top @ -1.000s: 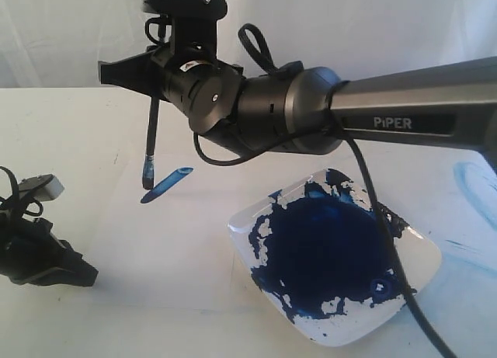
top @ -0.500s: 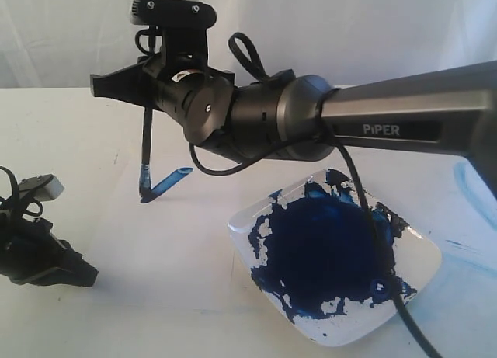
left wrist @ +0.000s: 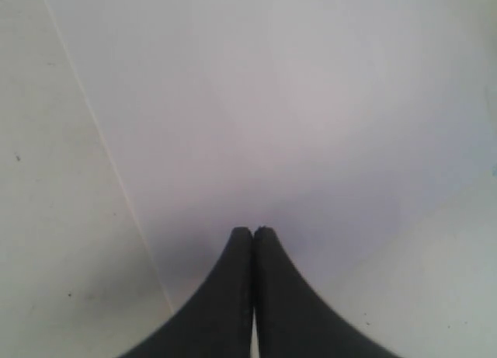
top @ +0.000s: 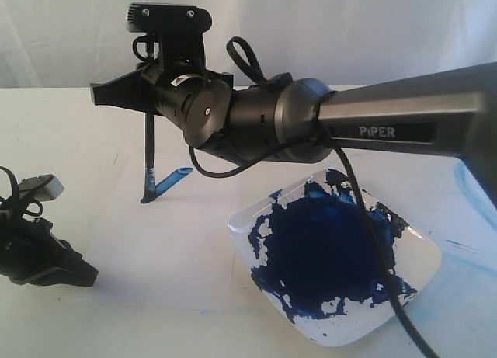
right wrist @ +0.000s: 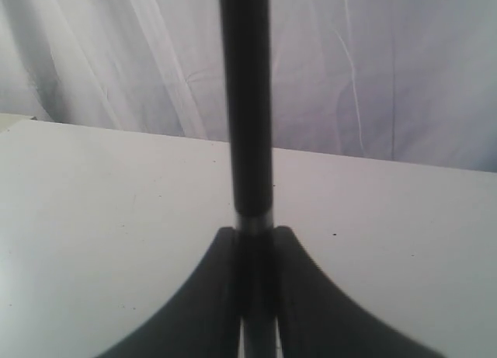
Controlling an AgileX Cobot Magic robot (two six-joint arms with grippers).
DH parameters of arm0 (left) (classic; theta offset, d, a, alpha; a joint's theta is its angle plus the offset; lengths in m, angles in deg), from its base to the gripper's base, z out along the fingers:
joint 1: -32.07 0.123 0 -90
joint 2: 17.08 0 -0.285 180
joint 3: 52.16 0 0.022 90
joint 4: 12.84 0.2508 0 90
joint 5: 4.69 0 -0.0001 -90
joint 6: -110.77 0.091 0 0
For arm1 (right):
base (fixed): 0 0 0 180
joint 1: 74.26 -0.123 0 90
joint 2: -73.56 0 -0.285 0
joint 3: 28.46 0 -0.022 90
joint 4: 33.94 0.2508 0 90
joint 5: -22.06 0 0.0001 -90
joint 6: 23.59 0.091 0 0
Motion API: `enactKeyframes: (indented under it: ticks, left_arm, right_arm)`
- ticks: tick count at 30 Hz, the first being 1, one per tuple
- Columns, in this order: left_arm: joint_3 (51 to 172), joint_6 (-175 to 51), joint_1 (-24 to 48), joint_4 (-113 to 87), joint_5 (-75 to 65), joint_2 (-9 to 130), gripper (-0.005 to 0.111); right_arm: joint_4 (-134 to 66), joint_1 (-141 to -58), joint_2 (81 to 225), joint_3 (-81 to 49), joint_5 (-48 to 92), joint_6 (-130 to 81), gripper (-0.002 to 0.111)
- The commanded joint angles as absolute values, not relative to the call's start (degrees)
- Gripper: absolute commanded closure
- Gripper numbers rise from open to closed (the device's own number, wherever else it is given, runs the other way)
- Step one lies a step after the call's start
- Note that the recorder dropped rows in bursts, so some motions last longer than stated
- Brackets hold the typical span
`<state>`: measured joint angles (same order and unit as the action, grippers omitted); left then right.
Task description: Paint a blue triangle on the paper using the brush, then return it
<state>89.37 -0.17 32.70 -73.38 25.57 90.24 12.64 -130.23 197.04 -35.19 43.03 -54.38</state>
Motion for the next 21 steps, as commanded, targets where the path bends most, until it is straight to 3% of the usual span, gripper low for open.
enactKeyframes:
  ticks: [1,21]
  left_arm:
    - [89.44,-0.19,32.33,-74.10,26.77,90.12,0.107]
    - [89.44,-0.19,32.33,-74.10,26.77,90.12,0.107]
  right_arm:
    - [12.66,-130.30,196.78,-35.20,42.47,-56.42,0.108]
    - [13.57,-130.30,196.78,-35.20,42.34,-60.87,0.108]
